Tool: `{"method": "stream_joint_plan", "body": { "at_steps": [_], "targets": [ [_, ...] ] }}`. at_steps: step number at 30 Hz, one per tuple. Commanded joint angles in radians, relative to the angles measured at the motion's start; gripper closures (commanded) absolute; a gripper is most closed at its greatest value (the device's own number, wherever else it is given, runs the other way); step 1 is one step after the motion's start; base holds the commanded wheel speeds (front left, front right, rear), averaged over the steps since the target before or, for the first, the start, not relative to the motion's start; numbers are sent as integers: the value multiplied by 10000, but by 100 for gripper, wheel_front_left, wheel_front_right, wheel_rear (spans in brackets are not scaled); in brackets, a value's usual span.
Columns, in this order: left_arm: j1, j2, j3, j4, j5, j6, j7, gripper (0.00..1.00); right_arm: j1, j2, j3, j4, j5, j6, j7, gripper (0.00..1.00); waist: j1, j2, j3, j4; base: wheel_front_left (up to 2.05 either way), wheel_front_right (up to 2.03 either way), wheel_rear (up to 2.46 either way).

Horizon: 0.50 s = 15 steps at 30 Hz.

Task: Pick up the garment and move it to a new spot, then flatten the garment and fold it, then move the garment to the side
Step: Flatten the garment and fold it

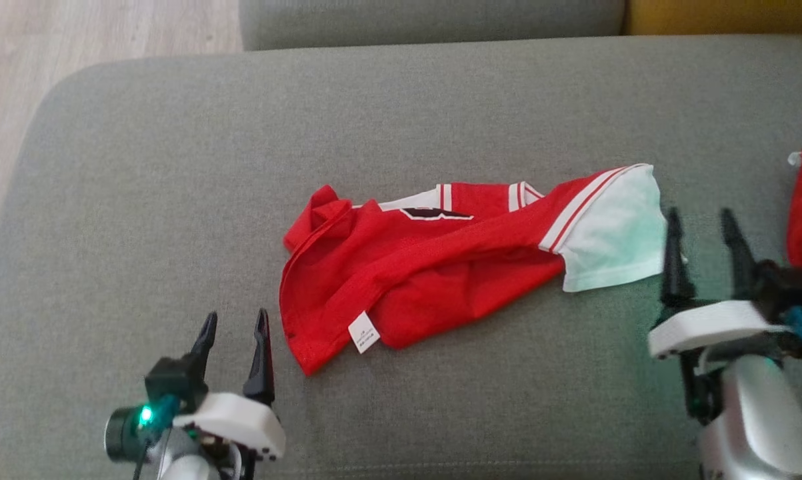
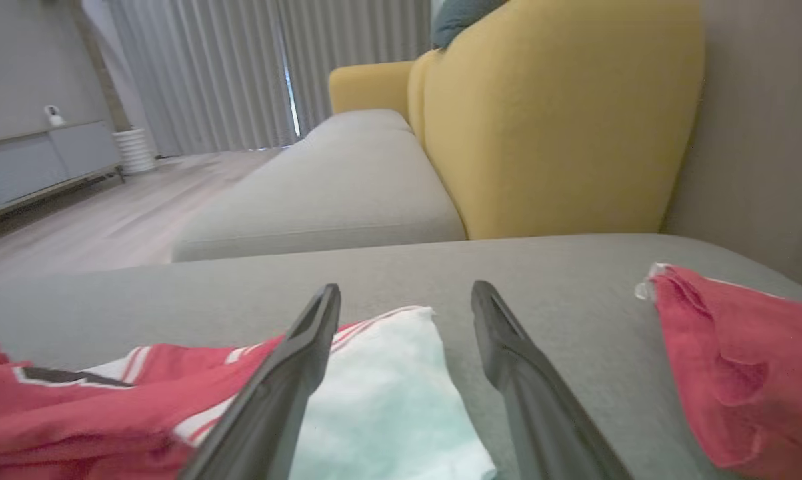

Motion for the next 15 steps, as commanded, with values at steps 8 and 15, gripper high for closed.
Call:
{"method": "stream_joint_plan", "body": {
  "at_steps": [8,15],
  "targets": [
    [225,32,370,-186,-66,287,-63,0,972,-18,1243,-583,-36,65,-117,0,0,0,-549,-119,0,0,0],
    [504,32,429,-198,-21,348,-63,0,1308,-18,1468,-609,-167,65,-118,0,0,0,-752,-52,0,0,0]
  ]
}}
